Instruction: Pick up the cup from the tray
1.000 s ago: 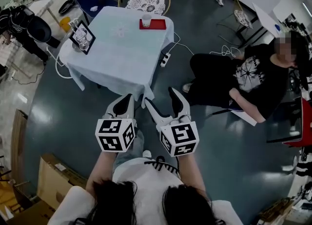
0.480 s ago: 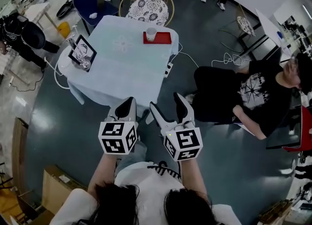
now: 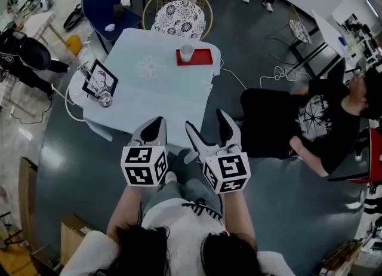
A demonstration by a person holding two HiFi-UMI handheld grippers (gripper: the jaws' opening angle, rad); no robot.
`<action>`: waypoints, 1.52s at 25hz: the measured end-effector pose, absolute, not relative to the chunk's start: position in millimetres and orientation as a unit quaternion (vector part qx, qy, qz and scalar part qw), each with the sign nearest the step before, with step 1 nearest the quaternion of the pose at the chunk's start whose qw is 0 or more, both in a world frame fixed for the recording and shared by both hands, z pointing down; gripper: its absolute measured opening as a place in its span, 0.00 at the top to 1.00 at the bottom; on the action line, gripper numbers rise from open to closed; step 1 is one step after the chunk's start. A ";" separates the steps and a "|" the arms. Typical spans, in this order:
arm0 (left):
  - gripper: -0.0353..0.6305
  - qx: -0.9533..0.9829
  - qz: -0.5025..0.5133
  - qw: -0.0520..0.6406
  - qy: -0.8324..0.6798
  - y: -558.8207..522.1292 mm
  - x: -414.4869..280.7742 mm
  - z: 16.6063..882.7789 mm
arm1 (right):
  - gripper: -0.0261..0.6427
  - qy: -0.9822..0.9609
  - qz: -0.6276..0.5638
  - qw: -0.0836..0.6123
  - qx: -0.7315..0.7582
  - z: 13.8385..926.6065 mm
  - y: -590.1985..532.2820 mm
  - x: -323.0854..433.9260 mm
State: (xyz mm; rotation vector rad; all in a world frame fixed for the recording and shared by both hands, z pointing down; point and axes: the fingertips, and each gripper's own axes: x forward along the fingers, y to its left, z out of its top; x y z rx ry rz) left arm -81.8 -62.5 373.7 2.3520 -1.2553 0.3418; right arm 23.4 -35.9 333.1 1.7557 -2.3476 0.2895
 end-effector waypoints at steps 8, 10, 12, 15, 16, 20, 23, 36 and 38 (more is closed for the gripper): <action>0.95 0.850 0.120 0.225 -0.461 -112.5 -80.1 375.0 | 0.38 -0.791 0.053 0.133 0.595 330.4 -95.5 35.0; 0.95 0.848 0.119 0.227 -0.464 -128.1 -77.0 375.9 | 0.37 -0.794 0.055 0.132 0.591 332.0 -113.5 37.6; 0.95 0.846 0.118 0.226 -0.468 -146.5 -72.3 377.2 | 0.36 -0.797 0.056 0.131 0.587 334.3 -134.5 40.6; 0.95 0.844 0.118 0.226 -0.473 -177.7 -64.2 382.2 | 0.36 -0.802 0.065 0.123 0.581 340.8 -170.7 44.6; 0.95 0.843 0.117 0.226 -0.474 -188.3 -60.8 384.1 | 0.36 -0.803 0.069 0.121 0.579 343.8 -183.3 46.5; 0.95 0.842 0.112 0.226 -0.476 -232.6 -44.6 392.7 | 0.36 -0.808 0.072 0.133 0.570 362.5 -233.8 57.2; 0.95 0.839 0.104 0.232 -0.482 -264.8 -35.6 404.9 | 0.35 -0.815 0.073 0.156 0.553 384.8 -268.2 61.6; 0.95 0.813 0.128 0.250 -0.509 -362.8 -14.1 480.8 | 0.35 -0.812 0.153 0.167 0.538 494.7 -380.2 83.9; 0.95 0.811 0.133 0.253 -0.510 -373.6 -11.3 494.5 | 0.35 -0.805 0.164 0.177 0.542 516.6 -392.8 91.1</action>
